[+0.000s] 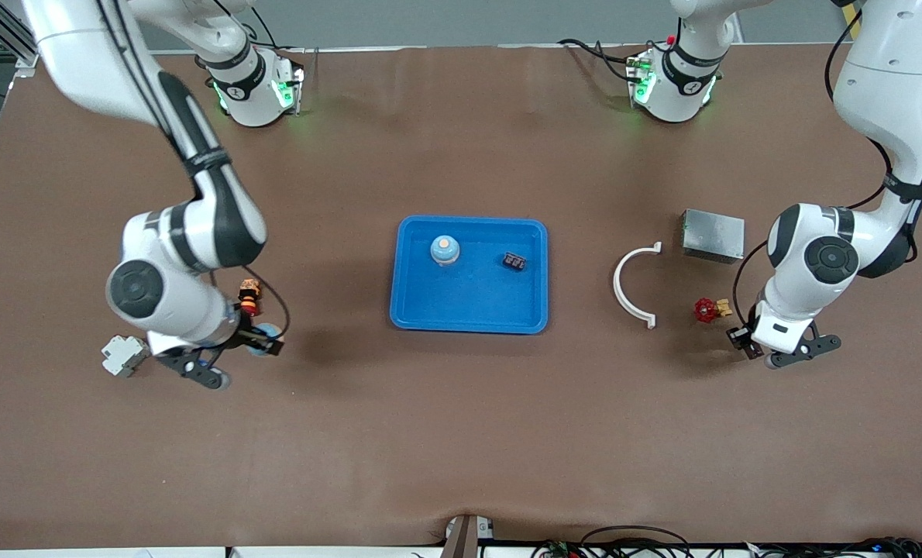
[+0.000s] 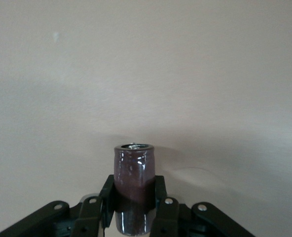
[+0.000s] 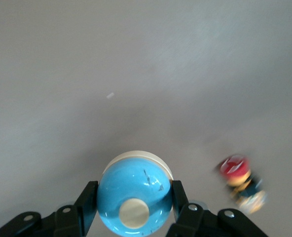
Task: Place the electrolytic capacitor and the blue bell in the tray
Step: 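Carry the bell toward the tray with the right gripper while the left carries the capacitor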
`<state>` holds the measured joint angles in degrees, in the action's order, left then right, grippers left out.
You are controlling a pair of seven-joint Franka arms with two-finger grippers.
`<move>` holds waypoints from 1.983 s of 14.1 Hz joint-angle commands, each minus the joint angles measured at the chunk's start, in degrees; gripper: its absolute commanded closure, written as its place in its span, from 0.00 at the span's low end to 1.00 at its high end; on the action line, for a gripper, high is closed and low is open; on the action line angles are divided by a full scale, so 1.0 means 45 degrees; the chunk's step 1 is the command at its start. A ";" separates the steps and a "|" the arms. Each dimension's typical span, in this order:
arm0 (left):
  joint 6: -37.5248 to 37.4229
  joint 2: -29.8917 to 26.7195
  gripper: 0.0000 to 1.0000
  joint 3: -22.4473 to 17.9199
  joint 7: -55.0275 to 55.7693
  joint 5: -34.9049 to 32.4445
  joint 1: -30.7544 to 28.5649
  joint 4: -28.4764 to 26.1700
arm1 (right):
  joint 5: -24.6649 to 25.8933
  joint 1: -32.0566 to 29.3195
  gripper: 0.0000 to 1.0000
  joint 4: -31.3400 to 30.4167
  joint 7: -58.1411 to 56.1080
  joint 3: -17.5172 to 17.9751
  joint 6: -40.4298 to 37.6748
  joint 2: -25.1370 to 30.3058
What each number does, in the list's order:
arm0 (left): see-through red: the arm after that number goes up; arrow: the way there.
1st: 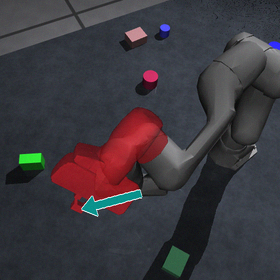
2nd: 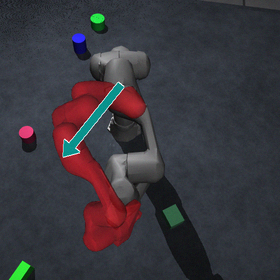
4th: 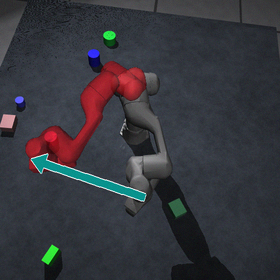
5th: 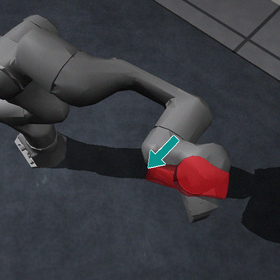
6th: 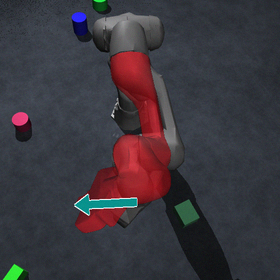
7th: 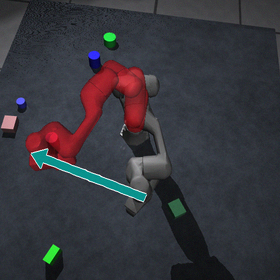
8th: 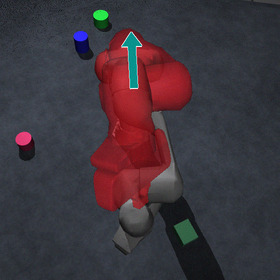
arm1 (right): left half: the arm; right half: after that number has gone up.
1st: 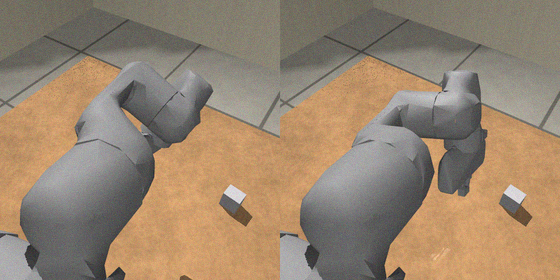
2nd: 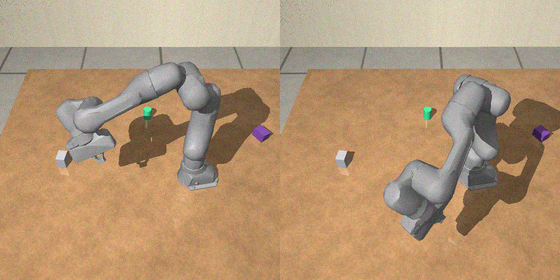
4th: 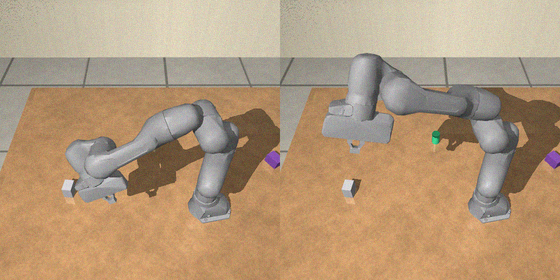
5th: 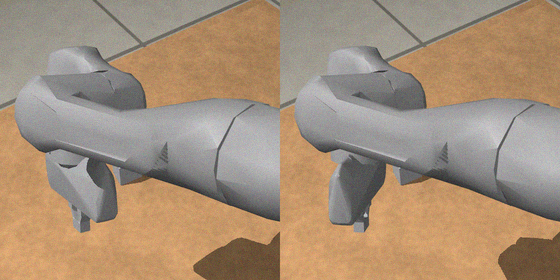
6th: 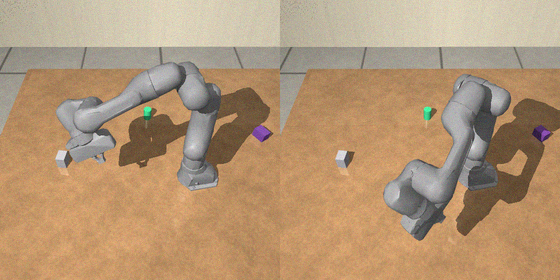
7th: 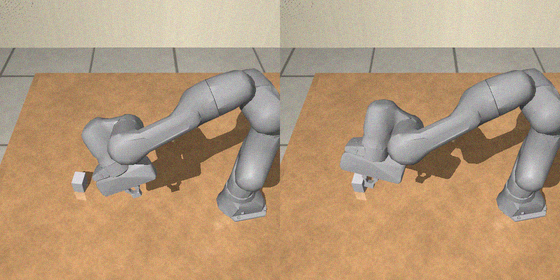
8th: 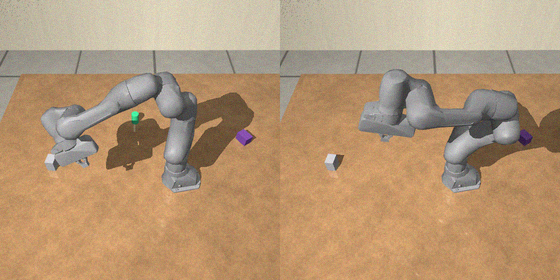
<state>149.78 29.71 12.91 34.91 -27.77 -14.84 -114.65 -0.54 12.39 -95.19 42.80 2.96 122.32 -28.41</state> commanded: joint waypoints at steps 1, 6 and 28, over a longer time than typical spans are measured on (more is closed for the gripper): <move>-0.1404 -0.0936 1.00 0.0877 0.0558 0.0116 -0.0061 0.0087 | -0.0115 0.1128 1.00 -0.0313 0.2375 -0.0111 0.0160 0.0318; -0.4394 -0.0977 1.00 0.2674 0.2025 0.1709 -0.0042 0.1530 | -0.0115 0.3220 1.00 -0.0312 0.6128 -0.0130 0.0434 0.0221; -0.5296 0.0097 1.00 0.3771 1.0403 0.3554 0.3824 0.3213 | 0.0393 0.6308 1.00 0.0234 1.1935 -0.0267 0.3089 -0.2513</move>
<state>127.38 30.00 29.87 79.81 -12.33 1.44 -101.64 0.22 39.82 -95.72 94.99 2.47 135.83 -38.34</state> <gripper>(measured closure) 0.652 0.352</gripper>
